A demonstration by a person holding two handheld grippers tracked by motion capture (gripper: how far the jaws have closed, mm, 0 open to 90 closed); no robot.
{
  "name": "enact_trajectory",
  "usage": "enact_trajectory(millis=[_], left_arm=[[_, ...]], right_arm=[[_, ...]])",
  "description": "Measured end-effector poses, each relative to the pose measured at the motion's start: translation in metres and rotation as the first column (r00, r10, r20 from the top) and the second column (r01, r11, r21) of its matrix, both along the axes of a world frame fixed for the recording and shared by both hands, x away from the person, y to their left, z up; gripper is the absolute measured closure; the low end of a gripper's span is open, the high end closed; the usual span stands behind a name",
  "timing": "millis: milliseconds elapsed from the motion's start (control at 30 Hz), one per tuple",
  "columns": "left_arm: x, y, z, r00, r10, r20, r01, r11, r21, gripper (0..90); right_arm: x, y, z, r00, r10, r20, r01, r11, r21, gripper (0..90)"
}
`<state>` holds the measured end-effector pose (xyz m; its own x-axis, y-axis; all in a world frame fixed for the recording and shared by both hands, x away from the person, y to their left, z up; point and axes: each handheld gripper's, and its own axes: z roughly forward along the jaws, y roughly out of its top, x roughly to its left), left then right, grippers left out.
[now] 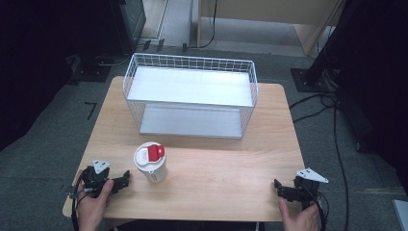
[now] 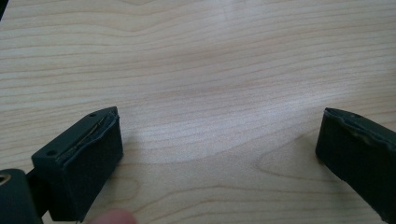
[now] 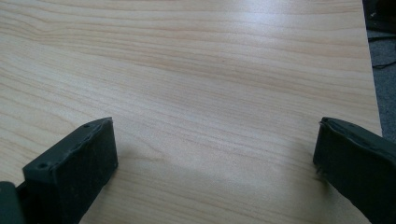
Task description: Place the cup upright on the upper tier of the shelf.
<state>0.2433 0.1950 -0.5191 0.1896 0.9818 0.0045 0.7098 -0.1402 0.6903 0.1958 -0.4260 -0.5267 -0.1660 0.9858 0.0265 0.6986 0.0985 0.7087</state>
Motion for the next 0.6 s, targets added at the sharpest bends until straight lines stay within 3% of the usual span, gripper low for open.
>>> enact_trajectory(millis=[133, 167, 200, 233, 267, 300, 500, 567, 600], left_arm=[[-0.002, 0.0, 0.0, 0.9999, 0.014, -0.001, -0.014, 0.9999, -0.006, 0.9], [-0.004, 0.002, 0.001, 0.9998, 0.02, 0.01, -0.02, 0.9992, -0.034, 0.9], [-0.004, 0.002, 0.001, 0.9998, 0.02, 0.01, -0.02, 0.9992, -0.034, 0.9], [-0.008, 0.004, 0.003, 0.9989, 0.024, 0.039, -0.022, 0.9972, -0.071, 0.8], [-0.008, 0.004, 0.003, 0.9989, 0.024, 0.039, -0.022, 0.9972, -0.071, 0.8], [-0.012, 0.007, 0.005, 0.9975, 0.028, 0.066, -0.021, 0.995, -0.098, 0.8], [-0.017, 0.005, 0.006, 0.9967, -0.013, 0.081, 0.022, 0.9931, -0.115, 0.8], [-0.019, 0.002, 0.009, 0.9947, -0.039, 0.096, 0.053, 0.9871, -0.151, 0.8], [-0.023, -0.002, 0.013, 0.9895, -0.078, 0.121, 0.1, 0.9775, -0.185, 0.8]], right_arm=[[0.0, 0.0, 0.0, 1.0, 0.0, 0.0, 0.0, 1.0, 0.0, 0.0], [0.0, 0.0, 0.0, 1.0, 0.0, 0.0, 0.0, 1.0, 0.0, 0.0], [0.0, 0.0, 0.0, 1.0, 0.0, 0.0, 0.0, 1.0, 0.0, 0.0], [0.0, 0.0, 0.0, 1.0, 0.0, 0.0, 0.0, 1.0, 0.0, 0.0], [0.0, 0.0, 0.0, 1.0, 0.0, 0.0, 0.0, 1.0, 0.0, 0.0], [0.0, 0.0, 0.0, 1.0, 0.0, 0.0, 0.0, 1.0, 0.0, 0.0], [0.0, 0.0, 0.0, 1.0, 0.0, 0.0, 0.0, 1.0, -0.001, 0.0], [0.0, 0.0, 0.0, 1.0, 0.0, 0.0, 0.0, 1.0, 0.0, 0.0], [0.0, 0.0, 0.0, 1.0, 0.001, -0.001, -0.001, 1.0, -0.001, 0.0]])
